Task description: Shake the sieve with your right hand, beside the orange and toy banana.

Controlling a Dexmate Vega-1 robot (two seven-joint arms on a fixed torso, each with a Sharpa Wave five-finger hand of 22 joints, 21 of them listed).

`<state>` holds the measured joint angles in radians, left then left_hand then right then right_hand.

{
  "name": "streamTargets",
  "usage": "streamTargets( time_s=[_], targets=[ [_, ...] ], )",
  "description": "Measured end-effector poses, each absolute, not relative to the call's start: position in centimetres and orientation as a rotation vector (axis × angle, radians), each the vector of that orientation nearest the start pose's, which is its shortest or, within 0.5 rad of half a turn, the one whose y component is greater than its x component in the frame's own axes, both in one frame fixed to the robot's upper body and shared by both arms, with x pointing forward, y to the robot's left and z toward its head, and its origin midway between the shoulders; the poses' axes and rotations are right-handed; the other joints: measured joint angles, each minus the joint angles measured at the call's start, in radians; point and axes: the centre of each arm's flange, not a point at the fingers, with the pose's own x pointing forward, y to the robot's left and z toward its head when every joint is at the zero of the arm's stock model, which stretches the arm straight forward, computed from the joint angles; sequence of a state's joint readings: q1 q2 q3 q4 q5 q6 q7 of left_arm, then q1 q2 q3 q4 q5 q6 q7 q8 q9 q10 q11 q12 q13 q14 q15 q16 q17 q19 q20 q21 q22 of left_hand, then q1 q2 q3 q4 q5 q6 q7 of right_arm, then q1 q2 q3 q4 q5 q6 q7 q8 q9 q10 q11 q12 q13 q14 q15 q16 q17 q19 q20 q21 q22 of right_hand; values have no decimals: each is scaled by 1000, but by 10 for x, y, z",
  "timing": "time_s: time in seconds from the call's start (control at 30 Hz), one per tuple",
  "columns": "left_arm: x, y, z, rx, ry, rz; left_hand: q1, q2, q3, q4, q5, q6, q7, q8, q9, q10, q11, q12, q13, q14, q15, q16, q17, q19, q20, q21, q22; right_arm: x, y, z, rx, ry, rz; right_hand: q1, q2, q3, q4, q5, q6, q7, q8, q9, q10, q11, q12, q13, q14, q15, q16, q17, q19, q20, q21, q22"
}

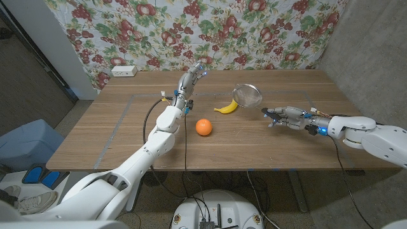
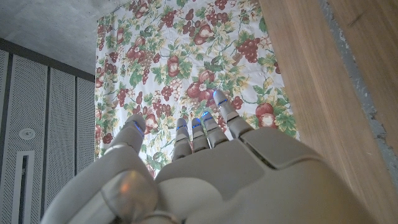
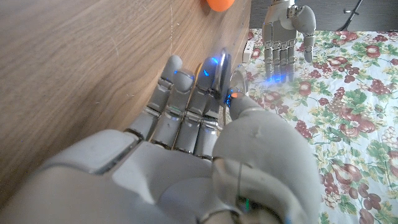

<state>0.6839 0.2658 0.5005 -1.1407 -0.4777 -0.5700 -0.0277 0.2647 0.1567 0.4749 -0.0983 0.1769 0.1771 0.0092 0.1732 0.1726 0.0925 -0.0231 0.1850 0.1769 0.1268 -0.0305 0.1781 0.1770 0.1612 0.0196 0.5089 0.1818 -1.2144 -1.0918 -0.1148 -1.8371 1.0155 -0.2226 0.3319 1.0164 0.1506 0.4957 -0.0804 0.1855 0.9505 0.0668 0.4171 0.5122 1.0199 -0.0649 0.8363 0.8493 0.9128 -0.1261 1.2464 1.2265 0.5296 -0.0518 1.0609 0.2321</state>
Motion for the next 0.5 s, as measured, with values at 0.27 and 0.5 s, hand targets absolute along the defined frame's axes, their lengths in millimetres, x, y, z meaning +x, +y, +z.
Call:
streamTargets(
  time_s=[0.27,0.5],
  targets=[
    [649,158,27,-37,-869,-352,-4,-4,4,-4,0,0,0,0,0,0,0,0,0,0,0,0,0,0,0,0,0,533,-347,-39,-132,-200,610,0,0,0,0,-1,4,-4,-1,5,0,0,0,1,0,0,0,1,-10,4,16,-8],
    [651,159,28,-38,-870,-354,-8,0,7,-1,0,0,0,0,0,0,0,0,0,0,0,0,0,0,0,0,0,532,-347,-37,-74,-286,640,0,0,0,0,-1,10,-8,-2,5,0,0,7,1,0,0,0,3,-10,4,23,-9]
  ],
)
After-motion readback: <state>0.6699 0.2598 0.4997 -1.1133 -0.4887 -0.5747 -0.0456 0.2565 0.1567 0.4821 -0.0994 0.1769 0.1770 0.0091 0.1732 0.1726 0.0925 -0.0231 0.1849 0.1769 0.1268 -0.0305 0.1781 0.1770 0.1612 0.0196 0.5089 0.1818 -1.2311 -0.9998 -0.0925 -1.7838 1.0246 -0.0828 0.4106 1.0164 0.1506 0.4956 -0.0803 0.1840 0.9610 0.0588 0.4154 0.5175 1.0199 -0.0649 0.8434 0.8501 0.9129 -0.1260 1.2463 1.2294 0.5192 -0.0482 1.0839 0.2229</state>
